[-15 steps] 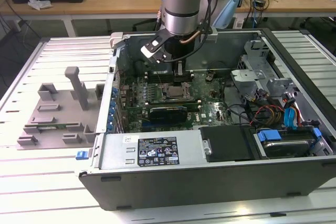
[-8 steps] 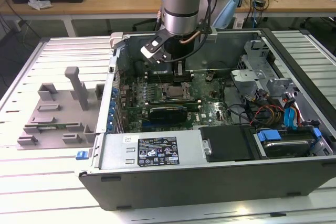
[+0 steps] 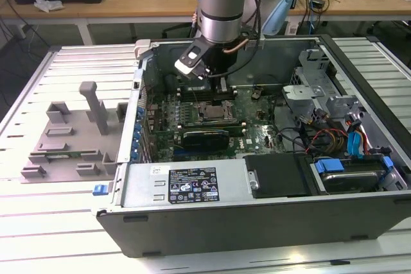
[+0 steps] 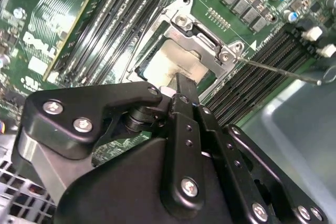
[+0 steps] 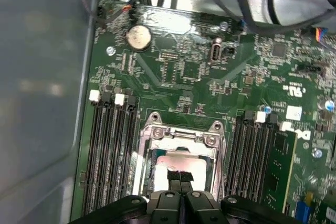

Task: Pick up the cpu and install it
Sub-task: 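Close the cpu cover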

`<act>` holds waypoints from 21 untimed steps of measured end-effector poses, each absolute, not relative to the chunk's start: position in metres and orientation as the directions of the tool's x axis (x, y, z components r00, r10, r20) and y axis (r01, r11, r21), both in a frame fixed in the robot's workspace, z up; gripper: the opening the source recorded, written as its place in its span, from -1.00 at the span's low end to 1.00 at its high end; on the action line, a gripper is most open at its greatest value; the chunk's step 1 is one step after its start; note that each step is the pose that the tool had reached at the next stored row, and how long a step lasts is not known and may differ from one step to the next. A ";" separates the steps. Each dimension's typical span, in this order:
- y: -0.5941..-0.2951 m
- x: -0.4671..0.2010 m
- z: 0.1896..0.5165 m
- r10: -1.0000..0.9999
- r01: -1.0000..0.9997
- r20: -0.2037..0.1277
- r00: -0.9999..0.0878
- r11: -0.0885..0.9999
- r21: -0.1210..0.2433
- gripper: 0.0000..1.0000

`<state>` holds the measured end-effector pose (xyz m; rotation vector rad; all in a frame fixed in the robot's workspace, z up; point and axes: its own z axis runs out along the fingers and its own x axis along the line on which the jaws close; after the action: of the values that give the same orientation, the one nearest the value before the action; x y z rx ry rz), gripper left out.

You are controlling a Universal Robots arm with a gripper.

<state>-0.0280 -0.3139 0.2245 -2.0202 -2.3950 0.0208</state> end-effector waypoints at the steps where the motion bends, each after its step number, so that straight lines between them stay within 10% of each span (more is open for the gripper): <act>1: -0.314 -0.028 0.225 0.980 0.980 -0.002 -0.199 0.199 -0.015 -0.79; 21: -0.314 -0.028 0.225 0.778 0.778 -0.002 -0.628 0.628 -0.016 -0.79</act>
<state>-0.0280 -0.3139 0.2246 -1.3531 -2.8300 0.0235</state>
